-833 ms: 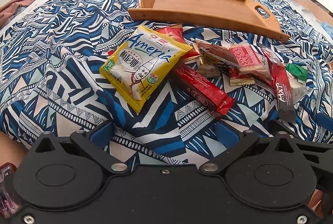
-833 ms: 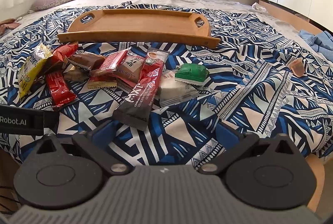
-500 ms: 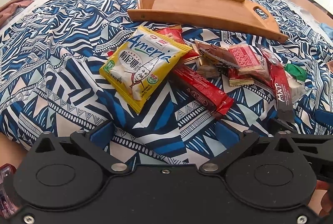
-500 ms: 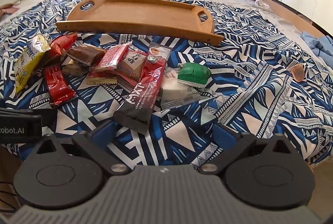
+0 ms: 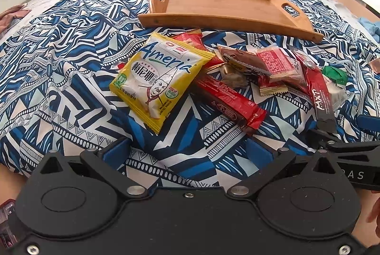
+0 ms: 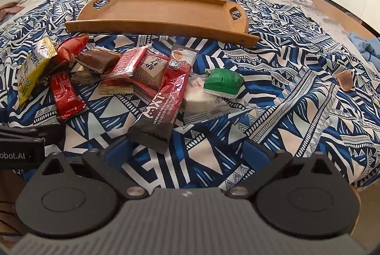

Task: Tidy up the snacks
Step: 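Lower the left tool onto the yellow Ameria packet while the right tool approaches the red MXT bar, then close the left tool on the Ameria packet while the right tool grasps the MXT bar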

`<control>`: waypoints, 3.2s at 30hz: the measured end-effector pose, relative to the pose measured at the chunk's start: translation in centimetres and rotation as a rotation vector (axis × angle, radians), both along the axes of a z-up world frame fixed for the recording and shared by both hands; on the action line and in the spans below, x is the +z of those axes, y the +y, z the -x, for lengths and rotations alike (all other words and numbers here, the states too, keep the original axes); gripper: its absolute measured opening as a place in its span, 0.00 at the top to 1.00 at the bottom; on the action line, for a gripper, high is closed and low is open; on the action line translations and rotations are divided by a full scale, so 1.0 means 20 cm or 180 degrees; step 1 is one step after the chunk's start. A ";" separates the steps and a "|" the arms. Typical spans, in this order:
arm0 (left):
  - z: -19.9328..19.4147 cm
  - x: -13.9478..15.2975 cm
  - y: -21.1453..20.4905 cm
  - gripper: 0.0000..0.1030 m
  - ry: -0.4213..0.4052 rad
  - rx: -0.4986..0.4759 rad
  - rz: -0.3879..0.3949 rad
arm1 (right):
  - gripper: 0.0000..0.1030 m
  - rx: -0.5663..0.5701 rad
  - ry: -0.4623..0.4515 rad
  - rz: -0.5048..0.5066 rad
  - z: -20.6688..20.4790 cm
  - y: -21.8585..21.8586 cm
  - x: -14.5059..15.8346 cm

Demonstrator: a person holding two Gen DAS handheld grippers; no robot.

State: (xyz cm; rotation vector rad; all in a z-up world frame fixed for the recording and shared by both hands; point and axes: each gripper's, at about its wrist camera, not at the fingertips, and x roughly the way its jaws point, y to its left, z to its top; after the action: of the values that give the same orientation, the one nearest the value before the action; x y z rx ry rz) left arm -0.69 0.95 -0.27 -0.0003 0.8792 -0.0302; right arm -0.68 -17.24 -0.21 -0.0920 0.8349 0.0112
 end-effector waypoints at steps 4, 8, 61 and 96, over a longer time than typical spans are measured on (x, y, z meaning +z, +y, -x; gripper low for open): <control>-0.01 0.02 0.02 0.00 0.0017 -0.0001 0.0054 | 0.00 0.0035 0.0002 -0.0040 0.00 -0.01 0.00; 0.01 0.03 0.06 0.01 -0.0056 0.0069 0.0222 | 0.00 0.0045 -0.0078 -0.0046 0.02 -0.01 0.00; 0.02 0.05 0.22 0.13 -0.0555 -0.0067 0.0446 | 0.44 0.0007 -0.0698 -0.0222 0.06 0.08 0.04; 0.05 0.03 0.08 0.40 -0.0556 -0.0225 0.0070 | 0.43 -0.0011 -0.0647 -0.0341 0.05 0.09 0.01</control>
State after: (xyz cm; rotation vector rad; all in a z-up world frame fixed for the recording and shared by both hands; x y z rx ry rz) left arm -1.74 2.62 0.36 0.0128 0.7038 -0.1046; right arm -1.74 -15.45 0.05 0.0094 0.6300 0.0427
